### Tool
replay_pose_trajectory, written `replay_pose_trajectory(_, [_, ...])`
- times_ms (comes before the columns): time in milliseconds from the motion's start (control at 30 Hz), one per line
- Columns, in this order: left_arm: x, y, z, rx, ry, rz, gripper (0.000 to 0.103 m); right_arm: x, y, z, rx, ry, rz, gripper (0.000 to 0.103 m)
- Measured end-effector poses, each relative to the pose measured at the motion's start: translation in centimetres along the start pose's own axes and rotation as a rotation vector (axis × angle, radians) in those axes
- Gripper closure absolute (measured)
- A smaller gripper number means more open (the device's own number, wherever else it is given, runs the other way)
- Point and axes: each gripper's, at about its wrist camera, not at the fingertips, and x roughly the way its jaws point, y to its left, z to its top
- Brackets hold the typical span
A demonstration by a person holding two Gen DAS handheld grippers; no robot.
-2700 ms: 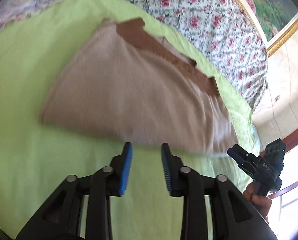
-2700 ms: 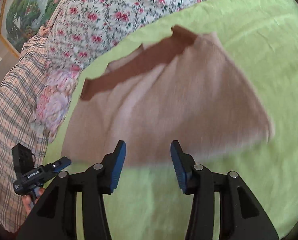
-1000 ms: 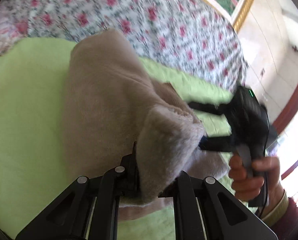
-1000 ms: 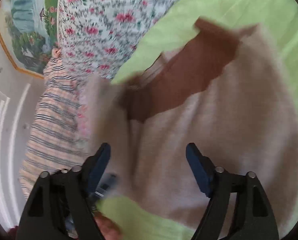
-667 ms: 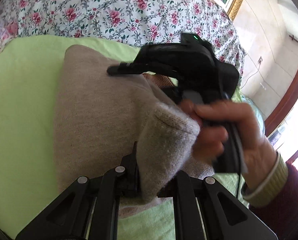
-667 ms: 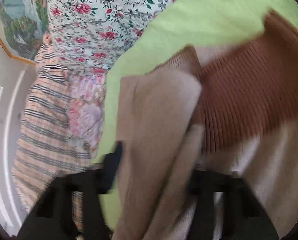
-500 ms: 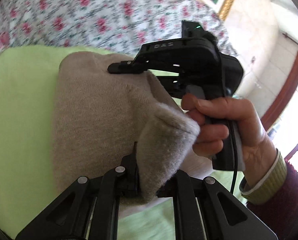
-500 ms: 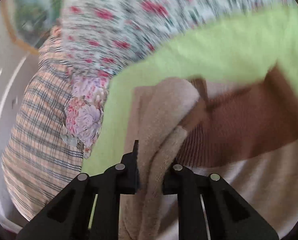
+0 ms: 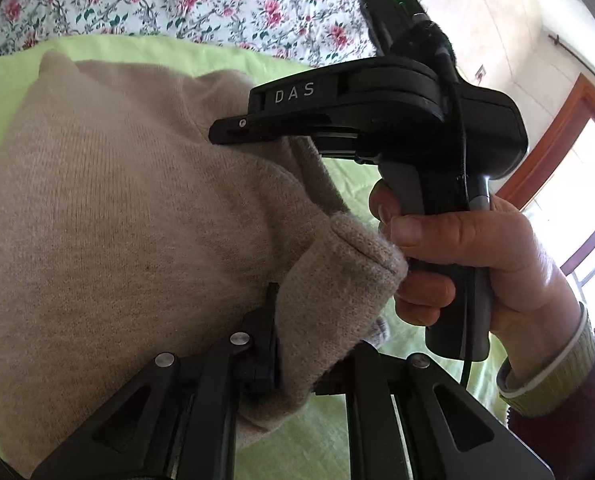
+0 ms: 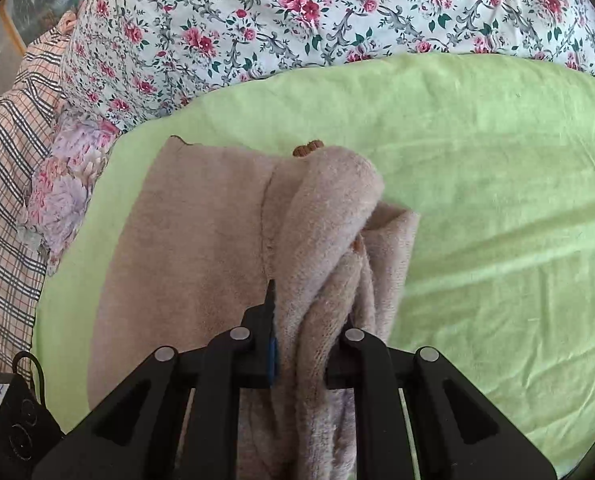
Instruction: Fold small clothes
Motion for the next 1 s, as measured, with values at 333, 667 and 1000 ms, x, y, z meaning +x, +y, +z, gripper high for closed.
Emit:
replay_pose_trajectory(333, [-2.9, 0.9, -0.2, -0.017, 0.041, -0.041, 0.076, 0.2, 1.0, -0.1, -0.086, -0.024, -0.038, 0.081])
replay_pose_trajectory(667, [-10.0, 7.5, 1.1, -0.129, -0.078, 0.025, 0.029, -4.8, -1.8, -4.1, 0.071, -0.024, -0.041, 0.033])
replay_pose_trajectory(1000, [-5.0, 15.3, 2.3, -0.316, 0.074, 0.001, 0.017, -2.4, -2.2, -4.6, 0.172, 0.029, 0.104, 0.031])
